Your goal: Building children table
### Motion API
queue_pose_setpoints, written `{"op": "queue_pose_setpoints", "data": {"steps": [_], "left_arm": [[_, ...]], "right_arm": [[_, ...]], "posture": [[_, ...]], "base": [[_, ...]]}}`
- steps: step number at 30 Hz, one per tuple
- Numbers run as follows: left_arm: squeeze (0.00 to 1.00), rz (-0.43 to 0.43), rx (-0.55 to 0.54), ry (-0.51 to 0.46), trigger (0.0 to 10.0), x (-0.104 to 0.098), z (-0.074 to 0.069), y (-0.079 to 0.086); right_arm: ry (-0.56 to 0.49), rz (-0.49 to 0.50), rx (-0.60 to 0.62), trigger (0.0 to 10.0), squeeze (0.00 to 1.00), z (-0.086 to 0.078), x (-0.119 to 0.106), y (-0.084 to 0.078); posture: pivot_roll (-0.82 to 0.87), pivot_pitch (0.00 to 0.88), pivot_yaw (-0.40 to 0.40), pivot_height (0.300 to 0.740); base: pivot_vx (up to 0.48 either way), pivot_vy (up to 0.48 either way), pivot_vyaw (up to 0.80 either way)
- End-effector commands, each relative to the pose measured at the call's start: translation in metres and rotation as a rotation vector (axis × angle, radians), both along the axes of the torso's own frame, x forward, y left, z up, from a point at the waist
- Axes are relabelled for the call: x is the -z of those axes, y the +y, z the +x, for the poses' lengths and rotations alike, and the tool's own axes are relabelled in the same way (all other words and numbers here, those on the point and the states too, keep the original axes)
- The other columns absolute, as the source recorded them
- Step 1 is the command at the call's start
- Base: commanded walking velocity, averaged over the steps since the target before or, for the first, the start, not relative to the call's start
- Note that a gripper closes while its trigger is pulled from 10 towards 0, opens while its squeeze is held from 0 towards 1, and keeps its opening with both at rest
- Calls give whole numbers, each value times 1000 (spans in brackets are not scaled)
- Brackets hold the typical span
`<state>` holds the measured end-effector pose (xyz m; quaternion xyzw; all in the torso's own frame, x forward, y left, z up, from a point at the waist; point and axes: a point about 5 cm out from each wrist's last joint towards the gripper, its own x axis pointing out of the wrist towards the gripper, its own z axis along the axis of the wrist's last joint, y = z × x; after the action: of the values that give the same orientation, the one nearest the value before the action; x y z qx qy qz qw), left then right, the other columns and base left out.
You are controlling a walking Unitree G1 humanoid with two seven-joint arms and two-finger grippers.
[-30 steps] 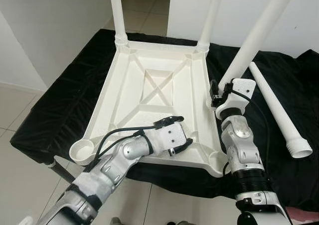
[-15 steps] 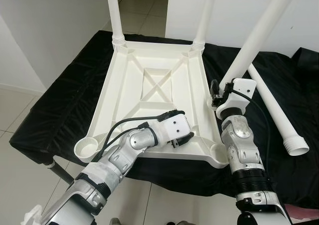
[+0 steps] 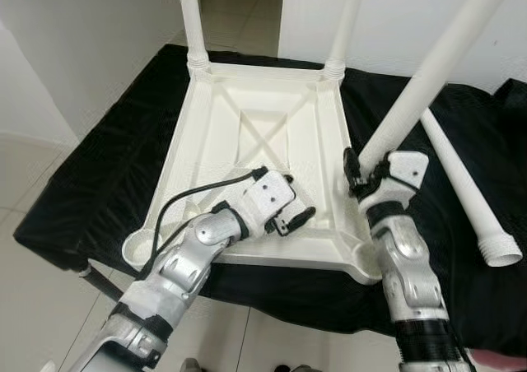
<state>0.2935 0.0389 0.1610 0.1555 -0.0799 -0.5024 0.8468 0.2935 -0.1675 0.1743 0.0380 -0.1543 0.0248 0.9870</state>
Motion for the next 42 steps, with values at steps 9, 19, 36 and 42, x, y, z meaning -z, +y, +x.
{"op": "queue_pose_setpoints", "data": {"steps": [9,19,36,42], "left_arm": [[0,117,171,20,10000,14,-18,-5],[0,249,125,7,10000,27,-13,0],[0,272,-213,-1,10000,22,28,-7],[0,186,-344,-11,10000,8,44,-6]], "right_arm": [[-10,41,66,10000,0,-3,2,-8],[-1,29,73,10000,0,-5,0,-14],[10,31,62,10000,0,-8,1,-9],[25,33,53,10000,0,-11,3,-8]], "posture": [[-4,87,-36,740],[-10,80,-34,740],[-20,74,-31,740],[-27,81,-26,740]], "base": [[0,0,0],[0,0,0],[0,0,0],[0,0,0]]}}
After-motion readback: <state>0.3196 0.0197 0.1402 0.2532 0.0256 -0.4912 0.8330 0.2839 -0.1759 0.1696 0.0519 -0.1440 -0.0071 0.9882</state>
